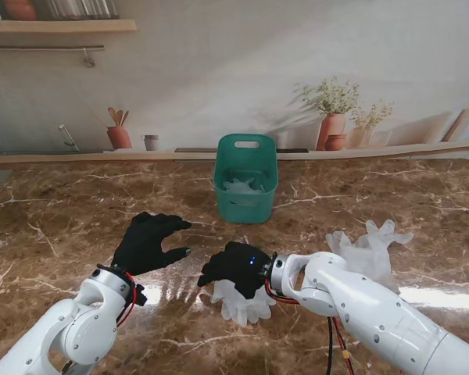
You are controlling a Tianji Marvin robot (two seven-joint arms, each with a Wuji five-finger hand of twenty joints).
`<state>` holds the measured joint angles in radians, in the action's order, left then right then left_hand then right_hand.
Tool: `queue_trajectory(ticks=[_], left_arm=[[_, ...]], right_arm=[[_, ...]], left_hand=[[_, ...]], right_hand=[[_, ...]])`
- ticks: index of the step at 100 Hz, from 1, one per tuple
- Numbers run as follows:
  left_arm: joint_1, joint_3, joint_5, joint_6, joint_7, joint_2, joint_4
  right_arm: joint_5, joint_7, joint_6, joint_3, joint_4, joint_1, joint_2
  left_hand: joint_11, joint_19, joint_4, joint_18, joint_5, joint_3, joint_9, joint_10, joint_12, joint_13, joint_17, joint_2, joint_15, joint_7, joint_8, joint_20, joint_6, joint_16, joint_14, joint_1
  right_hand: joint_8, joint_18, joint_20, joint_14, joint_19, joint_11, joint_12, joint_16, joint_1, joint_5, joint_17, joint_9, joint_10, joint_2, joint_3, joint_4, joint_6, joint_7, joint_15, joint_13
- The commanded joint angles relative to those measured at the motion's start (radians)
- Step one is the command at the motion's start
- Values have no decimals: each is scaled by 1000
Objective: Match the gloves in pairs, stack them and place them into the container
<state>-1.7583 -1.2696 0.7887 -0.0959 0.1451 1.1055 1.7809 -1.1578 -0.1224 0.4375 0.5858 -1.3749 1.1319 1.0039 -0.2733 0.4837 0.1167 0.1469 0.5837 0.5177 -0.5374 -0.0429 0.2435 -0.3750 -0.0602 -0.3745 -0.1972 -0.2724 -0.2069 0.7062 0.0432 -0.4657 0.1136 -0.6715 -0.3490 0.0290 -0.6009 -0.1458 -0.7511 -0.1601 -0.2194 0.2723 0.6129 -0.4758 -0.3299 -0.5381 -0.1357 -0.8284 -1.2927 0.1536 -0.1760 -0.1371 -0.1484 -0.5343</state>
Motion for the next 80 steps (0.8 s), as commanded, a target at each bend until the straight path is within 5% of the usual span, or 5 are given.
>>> queue_trajectory(ticks=[1, 18, 49, 62, 80], left_arm=[[-8, 2, 0, -3, 1, 0, 3], [-10, 2, -5, -3, -7, -1, 6], [-9, 1, -11, -1, -14, -1, 9], [-8, 2, -12, -2, -18, -2, 9], [-4, 3, -13, -5, -18, -2, 7]], right_arm=[[-7, 24, -11, -16, 31, -20, -1], [8, 10, -34, -94, 83, -73, -1], [14, -164, -104, -189, 180, -120, 18], [6, -201, -110, -184, 191, -117, 19], [-13, -233, -91, -119, 175, -83, 17]], left_hand=[[26, -33, -21, 0, 9, -16, -4, 31, -16, 26, -19, 33, 24, 11, 5, 6, -20, 9, -49, 13], [28, -34, -21, 0, 10, -16, -2, 31, -17, 26, -20, 36, 25, 12, 5, 6, -18, 10, -49, 11], [27, -33, -20, 2, 15, -20, -6, 32, -17, 23, -19, 42, 23, 11, 5, 6, -18, 10, -47, 7], [27, -35, -20, 3, 19, -22, -6, 32, -17, 24, -20, 42, 23, 10, 5, 5, -20, 10, -46, 6], [26, -37, -20, 3, 21, -24, -9, 30, -16, 22, -20, 46, 21, 8, 4, 3, -19, 9, -46, 6]], right_hand=[[-9, -3, -11, -1, 20, -30, 9, -12, 23, 19, 15, 13, 6, -14, -25, -33, -2, 11, -15, 37], [-115, -3, -32, 12, 18, -102, -60, 15, 9, -25, 22, -62, -2, -53, 10, -18, 3, -78, -62, 26], [-248, -22, -41, -13, -38, -546, -832, 529, -60, -222, 10, -311, -126, -188, 60, 103, -28, -252, -641, -23], [-242, -43, -83, -20, -94, -506, -760, 511, -62, -475, 26, -225, -101, -243, 124, 226, -282, -742, -674, 83], [-383, -42, -121, -27, -229, -218, -327, 253, -74, -534, -113, -305, -63, -241, 115, 223, -341, -726, -384, -89]])
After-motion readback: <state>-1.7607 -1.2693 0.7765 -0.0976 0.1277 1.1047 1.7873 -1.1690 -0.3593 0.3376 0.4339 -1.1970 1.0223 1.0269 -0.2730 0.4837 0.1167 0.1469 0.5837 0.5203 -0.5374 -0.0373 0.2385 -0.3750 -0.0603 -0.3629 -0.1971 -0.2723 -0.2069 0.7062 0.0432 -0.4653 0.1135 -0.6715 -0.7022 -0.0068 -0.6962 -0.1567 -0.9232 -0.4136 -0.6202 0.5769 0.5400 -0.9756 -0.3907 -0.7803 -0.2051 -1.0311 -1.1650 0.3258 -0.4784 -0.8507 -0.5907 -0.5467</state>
